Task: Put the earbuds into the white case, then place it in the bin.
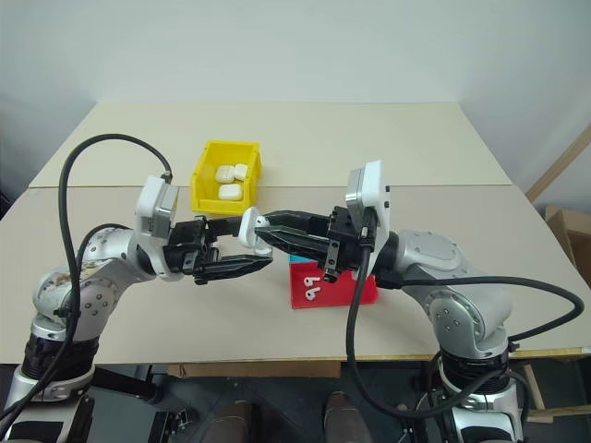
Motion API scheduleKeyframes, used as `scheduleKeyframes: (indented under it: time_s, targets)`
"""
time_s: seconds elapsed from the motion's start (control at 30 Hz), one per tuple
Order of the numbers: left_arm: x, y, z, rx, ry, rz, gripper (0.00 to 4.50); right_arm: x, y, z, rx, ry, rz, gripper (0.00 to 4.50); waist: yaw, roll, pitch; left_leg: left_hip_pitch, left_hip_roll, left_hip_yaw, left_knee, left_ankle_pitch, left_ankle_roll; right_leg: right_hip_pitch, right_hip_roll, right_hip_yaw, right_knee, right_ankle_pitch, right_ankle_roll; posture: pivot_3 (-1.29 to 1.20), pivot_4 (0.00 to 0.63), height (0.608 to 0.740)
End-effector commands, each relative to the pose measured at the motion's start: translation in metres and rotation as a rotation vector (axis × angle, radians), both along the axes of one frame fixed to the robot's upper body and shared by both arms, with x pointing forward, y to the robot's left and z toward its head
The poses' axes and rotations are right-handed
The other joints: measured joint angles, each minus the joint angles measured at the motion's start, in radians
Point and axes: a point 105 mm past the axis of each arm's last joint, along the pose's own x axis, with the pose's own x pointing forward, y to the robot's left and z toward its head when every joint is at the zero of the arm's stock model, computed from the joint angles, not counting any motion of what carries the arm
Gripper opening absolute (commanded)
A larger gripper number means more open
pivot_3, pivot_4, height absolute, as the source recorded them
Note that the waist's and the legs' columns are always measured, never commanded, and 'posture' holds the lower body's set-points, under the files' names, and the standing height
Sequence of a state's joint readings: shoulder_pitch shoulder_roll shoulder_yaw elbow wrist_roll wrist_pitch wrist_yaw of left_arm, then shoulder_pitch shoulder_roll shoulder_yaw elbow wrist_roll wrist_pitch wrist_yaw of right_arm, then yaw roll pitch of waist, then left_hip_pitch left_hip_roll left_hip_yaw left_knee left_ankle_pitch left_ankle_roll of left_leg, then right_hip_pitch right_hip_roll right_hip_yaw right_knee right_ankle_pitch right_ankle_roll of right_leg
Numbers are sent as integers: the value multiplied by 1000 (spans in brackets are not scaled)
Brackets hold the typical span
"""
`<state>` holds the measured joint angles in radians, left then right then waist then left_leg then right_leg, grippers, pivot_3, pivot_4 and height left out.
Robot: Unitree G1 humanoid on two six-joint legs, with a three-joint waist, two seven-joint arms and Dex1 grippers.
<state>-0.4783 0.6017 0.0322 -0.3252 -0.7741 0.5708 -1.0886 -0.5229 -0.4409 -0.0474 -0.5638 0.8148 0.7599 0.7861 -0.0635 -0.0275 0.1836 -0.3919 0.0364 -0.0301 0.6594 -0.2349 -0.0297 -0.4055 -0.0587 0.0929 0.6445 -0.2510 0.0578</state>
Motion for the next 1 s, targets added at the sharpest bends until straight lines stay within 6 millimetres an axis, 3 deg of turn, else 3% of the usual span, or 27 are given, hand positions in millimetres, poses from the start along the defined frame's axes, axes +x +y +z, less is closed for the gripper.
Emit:
scheduleKeyframes:
  time_s: [0.03, 0.8, 0.93, 1.0]
  targets:
    - [-3, 0, 12, -6, -58, -16, 2787, -9, 1, 4, 10, -35, 32, 998, 0, 0, 0, 0, 0, 0, 0, 0, 0, 0, 0, 0, 0, 0, 0, 0, 150, 740]
    - [-2, -1, 14, -5, -58, -16, 2787, -8, 3, 0, 4, -46, 21, 998, 2, 0, 0, 0, 0, 0, 0, 0, 0, 0, 0, 0, 0, 0, 0, 0, 150, 740]
    - [-2, -1, 14, -5, -58, -18, 2787, -8, 2, 0, 3, -46, 15, 2012, 3, 0, 0, 0, 0, 0, 0, 0, 0, 0, 0, 0, -1, 0, 0, 0, 150, 740]
    - [-2, -1, 14, -5, -58, -18, 2787, -7, 1, 0, 3, -48, 11, 2744, 3, 0, 0, 0, 0, 0, 0, 0, 0, 0, 0, 0, -1, 0, 0, 0, 150, 740]
